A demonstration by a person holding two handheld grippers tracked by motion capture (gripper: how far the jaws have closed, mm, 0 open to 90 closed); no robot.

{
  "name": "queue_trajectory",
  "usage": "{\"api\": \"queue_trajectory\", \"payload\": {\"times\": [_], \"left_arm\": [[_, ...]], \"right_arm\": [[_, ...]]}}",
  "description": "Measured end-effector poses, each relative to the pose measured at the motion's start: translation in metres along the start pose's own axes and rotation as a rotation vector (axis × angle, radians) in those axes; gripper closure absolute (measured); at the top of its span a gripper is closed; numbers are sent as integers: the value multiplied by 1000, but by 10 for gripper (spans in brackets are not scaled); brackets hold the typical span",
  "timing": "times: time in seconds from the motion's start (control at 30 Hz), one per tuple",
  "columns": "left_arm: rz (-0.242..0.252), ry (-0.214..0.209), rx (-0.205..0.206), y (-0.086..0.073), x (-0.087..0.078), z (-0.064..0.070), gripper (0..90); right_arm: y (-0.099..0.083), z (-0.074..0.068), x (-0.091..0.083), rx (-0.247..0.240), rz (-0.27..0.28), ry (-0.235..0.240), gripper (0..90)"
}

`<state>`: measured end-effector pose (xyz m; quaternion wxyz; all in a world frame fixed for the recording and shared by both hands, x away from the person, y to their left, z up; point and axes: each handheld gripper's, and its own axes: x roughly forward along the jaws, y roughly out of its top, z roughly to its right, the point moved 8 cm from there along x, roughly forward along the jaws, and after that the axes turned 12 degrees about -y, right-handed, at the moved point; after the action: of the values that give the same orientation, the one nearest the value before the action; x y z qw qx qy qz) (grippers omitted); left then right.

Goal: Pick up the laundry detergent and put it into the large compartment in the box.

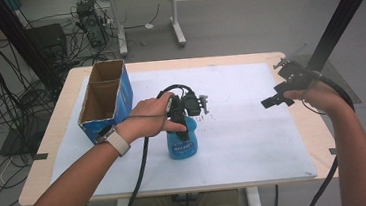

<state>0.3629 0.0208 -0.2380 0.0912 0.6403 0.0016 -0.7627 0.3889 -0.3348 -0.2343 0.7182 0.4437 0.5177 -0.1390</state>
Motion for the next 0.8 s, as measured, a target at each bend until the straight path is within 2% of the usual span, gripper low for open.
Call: {"api": "queue_trajectory", "payload": {"times": [0.8], "left_arm": [[0, 1, -2, 0, 0, 0, 378]], "right_arm": [[0, 0, 1, 0, 3, 0, 110]]}}
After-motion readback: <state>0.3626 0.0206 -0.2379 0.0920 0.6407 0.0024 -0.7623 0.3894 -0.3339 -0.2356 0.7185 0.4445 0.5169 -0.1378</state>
